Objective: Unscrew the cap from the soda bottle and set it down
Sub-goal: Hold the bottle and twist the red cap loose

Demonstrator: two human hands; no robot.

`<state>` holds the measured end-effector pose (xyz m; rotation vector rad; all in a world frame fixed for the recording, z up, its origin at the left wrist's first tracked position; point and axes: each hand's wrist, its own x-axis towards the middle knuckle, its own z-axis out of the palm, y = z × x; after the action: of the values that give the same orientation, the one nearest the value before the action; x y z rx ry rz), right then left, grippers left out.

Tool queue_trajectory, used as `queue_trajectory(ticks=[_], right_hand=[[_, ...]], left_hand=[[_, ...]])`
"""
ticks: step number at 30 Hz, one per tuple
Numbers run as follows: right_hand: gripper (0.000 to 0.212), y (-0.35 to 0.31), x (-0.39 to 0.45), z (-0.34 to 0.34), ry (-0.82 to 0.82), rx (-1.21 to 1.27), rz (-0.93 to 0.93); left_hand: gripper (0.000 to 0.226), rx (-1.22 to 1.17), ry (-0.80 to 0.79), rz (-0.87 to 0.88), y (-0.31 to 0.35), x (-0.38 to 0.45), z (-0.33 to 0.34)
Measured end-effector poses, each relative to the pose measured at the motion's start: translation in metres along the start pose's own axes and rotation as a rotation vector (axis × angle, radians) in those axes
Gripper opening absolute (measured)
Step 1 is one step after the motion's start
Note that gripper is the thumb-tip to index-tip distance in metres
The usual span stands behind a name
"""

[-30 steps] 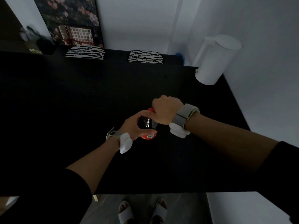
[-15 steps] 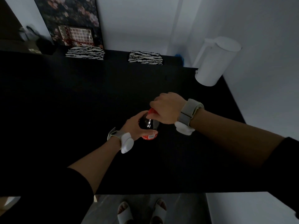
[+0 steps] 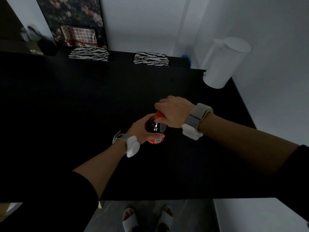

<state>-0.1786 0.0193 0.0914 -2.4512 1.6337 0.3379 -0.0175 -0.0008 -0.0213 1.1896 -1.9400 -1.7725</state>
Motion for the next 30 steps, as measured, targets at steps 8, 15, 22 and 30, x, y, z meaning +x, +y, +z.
queue_trajectory(ticks=[8, 15, 22, 30], right_hand=[[0.047, -0.009, -0.008, -0.003, 0.041, 0.070, 0.148], [0.030, -0.013, -0.006, 0.003, 0.110, 0.163, 0.166], [0.040, -0.013, -0.009, -0.004, 0.008, 0.187, 0.179], [0.020, -0.015, -0.008, 0.001, 0.062, 0.199, 0.135]], left_hand=[[0.075, 0.009, -0.015, 0.022, -0.002, -0.002, 0.000], [0.071, 0.025, -0.042, 0.012, 0.001, 0.001, -0.001], [0.079, -0.015, -0.023, 0.019, 0.000, -0.001, 0.000], [0.078, 0.011, -0.015, 0.028, -0.001, 0.001, 0.000]])
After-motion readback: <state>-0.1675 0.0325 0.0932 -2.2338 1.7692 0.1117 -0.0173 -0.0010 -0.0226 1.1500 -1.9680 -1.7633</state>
